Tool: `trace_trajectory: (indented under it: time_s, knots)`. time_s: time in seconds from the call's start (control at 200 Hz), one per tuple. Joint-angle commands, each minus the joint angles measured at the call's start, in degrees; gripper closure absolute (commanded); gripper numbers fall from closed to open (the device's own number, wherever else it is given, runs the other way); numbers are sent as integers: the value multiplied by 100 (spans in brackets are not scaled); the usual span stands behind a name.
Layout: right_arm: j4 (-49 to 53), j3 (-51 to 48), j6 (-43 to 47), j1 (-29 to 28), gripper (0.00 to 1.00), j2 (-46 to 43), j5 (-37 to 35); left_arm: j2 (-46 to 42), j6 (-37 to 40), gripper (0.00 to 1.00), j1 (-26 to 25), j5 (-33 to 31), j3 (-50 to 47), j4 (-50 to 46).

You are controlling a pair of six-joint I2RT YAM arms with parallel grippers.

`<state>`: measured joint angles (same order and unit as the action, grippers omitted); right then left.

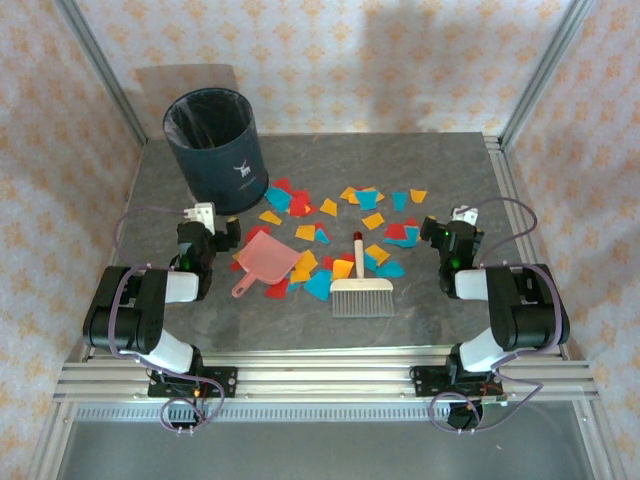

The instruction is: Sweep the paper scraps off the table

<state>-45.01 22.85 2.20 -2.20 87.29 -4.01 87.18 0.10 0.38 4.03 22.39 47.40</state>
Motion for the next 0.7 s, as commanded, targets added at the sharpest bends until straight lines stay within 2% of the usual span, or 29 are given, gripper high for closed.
trace_trajectory:
  time_s: [0.0,0.095,0.155,0.205,0.28,0.37,0.445,0.56,0.691]
  knots:
    - [-29,81,36,24,1,-13,-3,2,53,0,-21,-192,-6,210]
    - [352,201,-91,26,1,-272,-288,-370,-118,0,-29,-687,-231,316]
    - [1198,518,-217,26,1,-585,-515,-857,-242,0,-27,-1059,-266,-44]
    - [2149,883,-402,26,1,-792,-642,-1327,-483,0,-26,-1357,-126,-900]
    - [3121,1243,-606,26,1,-1009,-593,-1940,-1108,0,-29,-1698,396,-2667]
    - [3883,1424,-1031,26,1,-1341,-611,-2273,-1542,0,-51,-1618,1087,-4494]
    - [4486,1555,-1369,26,1,-1626,-507,-2393,-1905,0,-133,-1503,1476,-5511]
    - [5176,1695,-1532,25,1,-1904,308,-2557,-2223,0,-510,-1091,1797,-6453]
    - [5703,1634,-1748,-15,1,-2215,946,-2593,-2769,0,-1265,-835,2116,-7135]
